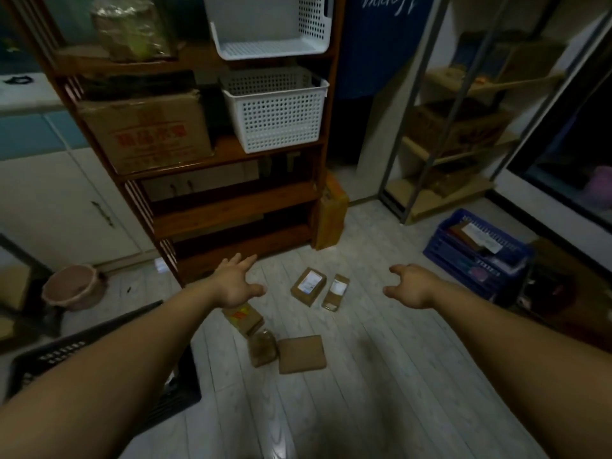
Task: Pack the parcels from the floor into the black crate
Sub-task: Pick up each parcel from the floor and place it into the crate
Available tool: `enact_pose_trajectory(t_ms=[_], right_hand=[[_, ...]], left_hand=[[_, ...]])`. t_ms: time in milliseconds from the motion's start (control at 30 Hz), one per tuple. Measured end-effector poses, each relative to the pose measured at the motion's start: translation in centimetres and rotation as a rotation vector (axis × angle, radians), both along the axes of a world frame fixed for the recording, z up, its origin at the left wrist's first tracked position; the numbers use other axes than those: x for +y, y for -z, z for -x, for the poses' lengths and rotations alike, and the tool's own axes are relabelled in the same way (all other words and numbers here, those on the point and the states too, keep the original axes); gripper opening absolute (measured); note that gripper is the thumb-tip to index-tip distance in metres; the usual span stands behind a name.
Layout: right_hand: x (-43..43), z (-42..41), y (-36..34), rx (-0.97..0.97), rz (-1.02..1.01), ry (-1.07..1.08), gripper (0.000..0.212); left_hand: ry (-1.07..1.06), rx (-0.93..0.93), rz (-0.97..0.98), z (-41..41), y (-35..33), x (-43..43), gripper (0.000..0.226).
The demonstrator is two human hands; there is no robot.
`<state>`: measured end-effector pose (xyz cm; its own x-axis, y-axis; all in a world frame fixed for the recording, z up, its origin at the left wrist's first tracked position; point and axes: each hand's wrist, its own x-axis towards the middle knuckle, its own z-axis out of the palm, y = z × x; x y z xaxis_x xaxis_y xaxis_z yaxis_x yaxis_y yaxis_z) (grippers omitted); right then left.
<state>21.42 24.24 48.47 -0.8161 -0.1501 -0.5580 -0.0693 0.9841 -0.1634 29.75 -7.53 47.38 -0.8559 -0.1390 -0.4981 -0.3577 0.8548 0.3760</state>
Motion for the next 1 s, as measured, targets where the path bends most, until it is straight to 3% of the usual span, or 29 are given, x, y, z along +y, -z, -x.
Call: enact_pose_trajectory(t_ms=[367,567,800,1000], right_hand=[[-5.1,8.6,6.1,-0.138,0.005,-0.116,0.070],[-7.2,14.1,10.8,-0.207,0.017,-0.228,0.051],[-9.6,20.6,27.5,-0.372,0.116,-0.363,0.069],[-9.0,21.9,44.3,-0.482,0.010,-0.340,0.063]], left_hand=[[-0.109,-0.115,-0.063,8.1,6.2,-3.8,0.080],[-0.217,-0.176,-0.111,10.1,10.8,-3.7,0.079],[-0.525,-0.285,-0.167,12.1,23.3,-2.1,0.081],[-0.573,-0.385,-0.301,14.4,39.0,1.9,0.063]])
